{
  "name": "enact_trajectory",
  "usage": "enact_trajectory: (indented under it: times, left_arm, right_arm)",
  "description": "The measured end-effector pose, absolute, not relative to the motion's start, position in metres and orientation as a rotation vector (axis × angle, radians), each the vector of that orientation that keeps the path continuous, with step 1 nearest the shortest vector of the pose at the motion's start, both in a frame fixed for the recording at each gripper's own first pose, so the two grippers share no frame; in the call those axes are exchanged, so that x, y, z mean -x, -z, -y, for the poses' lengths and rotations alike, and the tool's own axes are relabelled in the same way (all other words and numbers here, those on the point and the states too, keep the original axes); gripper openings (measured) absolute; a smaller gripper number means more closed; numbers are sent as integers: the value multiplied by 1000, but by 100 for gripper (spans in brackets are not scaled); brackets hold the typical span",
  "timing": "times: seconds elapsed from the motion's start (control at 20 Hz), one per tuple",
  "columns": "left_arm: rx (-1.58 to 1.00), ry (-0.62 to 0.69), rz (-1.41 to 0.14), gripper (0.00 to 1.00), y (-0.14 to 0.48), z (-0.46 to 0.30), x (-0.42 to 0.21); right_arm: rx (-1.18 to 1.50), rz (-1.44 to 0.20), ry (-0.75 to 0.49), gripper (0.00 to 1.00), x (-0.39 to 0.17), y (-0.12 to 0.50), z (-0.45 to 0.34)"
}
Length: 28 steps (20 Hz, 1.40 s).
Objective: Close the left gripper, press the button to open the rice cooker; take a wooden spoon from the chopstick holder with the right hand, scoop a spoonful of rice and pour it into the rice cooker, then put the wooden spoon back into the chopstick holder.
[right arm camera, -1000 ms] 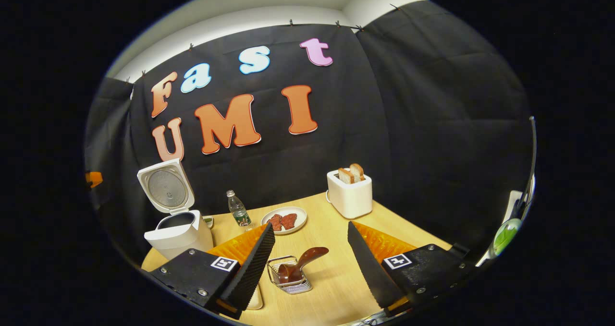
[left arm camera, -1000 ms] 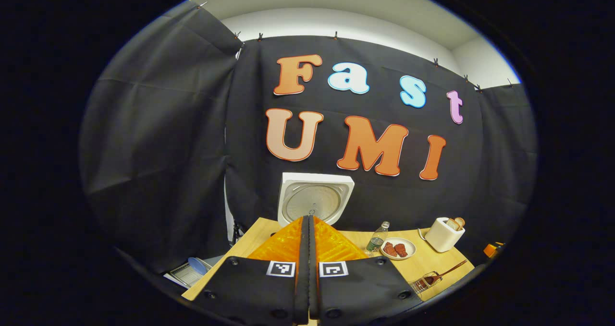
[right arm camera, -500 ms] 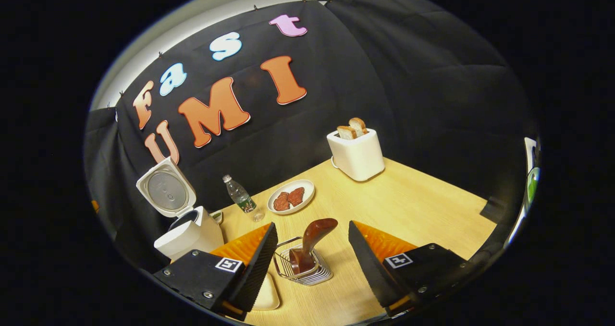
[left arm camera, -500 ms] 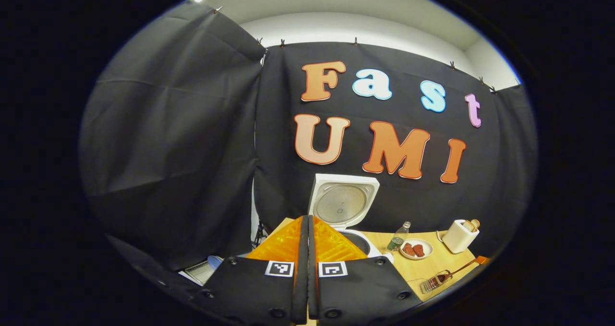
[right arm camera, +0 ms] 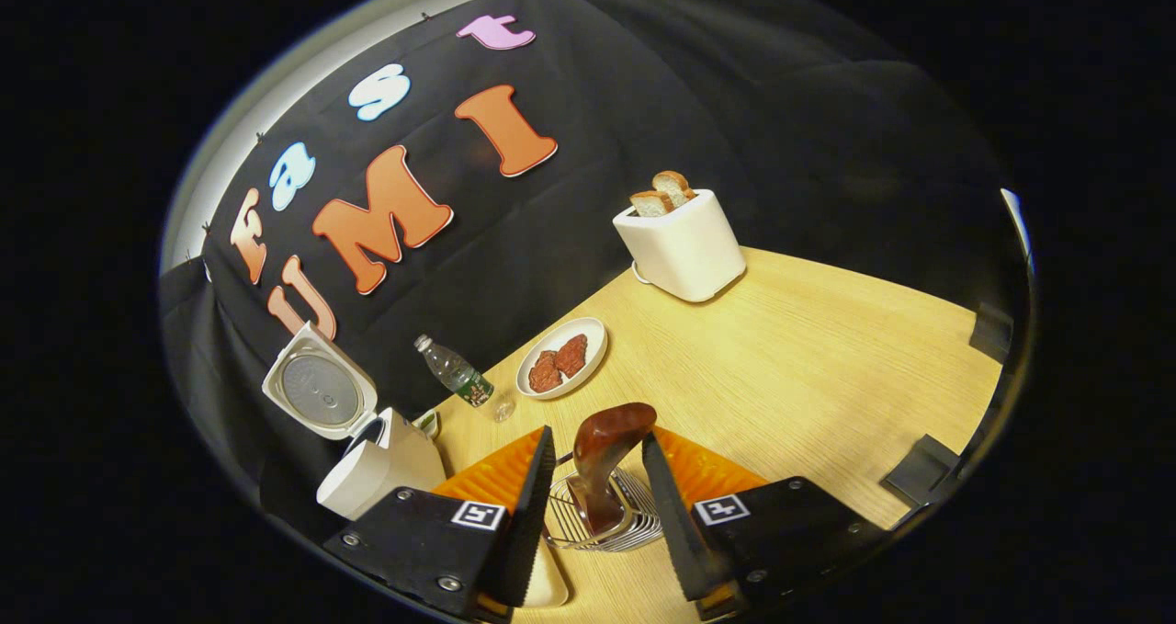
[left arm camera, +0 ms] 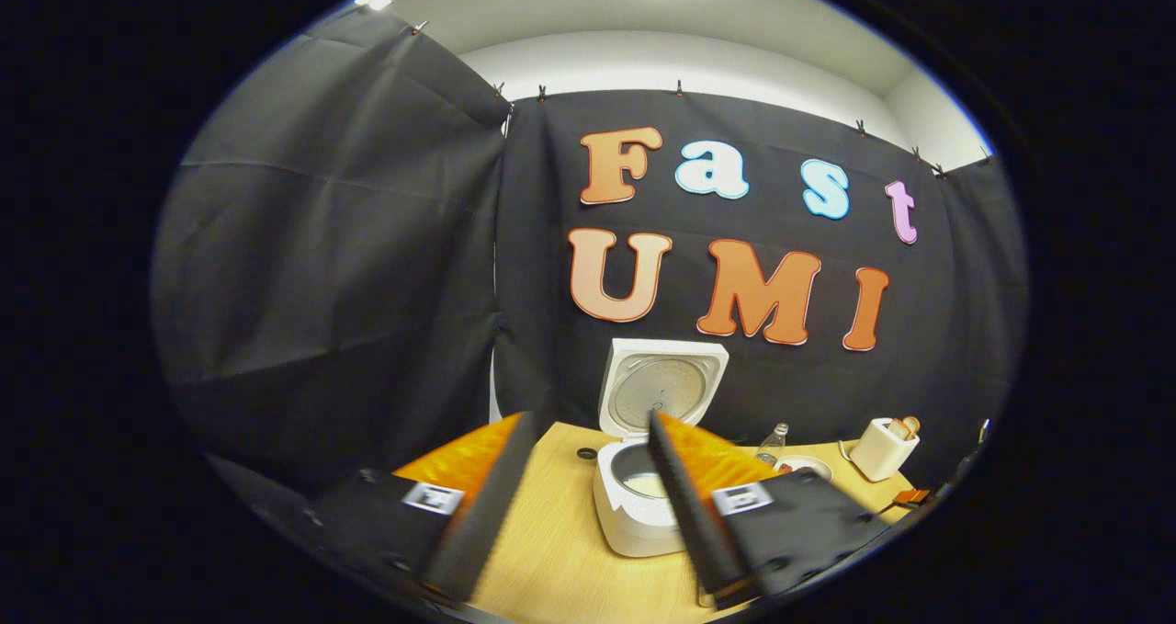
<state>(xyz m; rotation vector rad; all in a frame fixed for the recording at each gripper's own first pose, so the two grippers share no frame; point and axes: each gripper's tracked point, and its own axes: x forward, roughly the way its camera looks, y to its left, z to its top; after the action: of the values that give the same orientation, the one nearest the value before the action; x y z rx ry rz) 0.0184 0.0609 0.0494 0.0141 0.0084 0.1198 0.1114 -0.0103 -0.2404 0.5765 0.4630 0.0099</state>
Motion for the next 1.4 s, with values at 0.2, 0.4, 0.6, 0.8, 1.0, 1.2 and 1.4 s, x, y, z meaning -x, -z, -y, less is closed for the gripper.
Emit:
enact_trajectory:
  times: [0.2,0.4,0.6,0.8,1.0,1.2,1.4]
  left_arm:
    - [-20,-140,-2,100,-49,-64,-14]
    - [11,-141,-19,100,-39,-65,-16]
    - [18,-138,-2,100,-44,-66,-14]
    - [17,-130,12,100,-48,-68,-13]
    - [11,-150,23,100,-52,-79,-8]
    - [1,-158,32,100,-56,-89,-5]
    - [-11,-154,32,100,-56,-96,-2]
  right_arm:
    - [-637,-499,-45,35,-113,244,1]
    - [-657,-540,-36,22,-117,242,-6]
    - [-489,-484,-78,15,-114,207,-16]
    - [-314,-402,-105,15,-103,157,-35]
    - [-211,-340,-181,15,-77,112,-71]
    - [-207,-314,-270,15,-54,94,-120]
    - [-133,-342,-295,15,-44,115,-160]
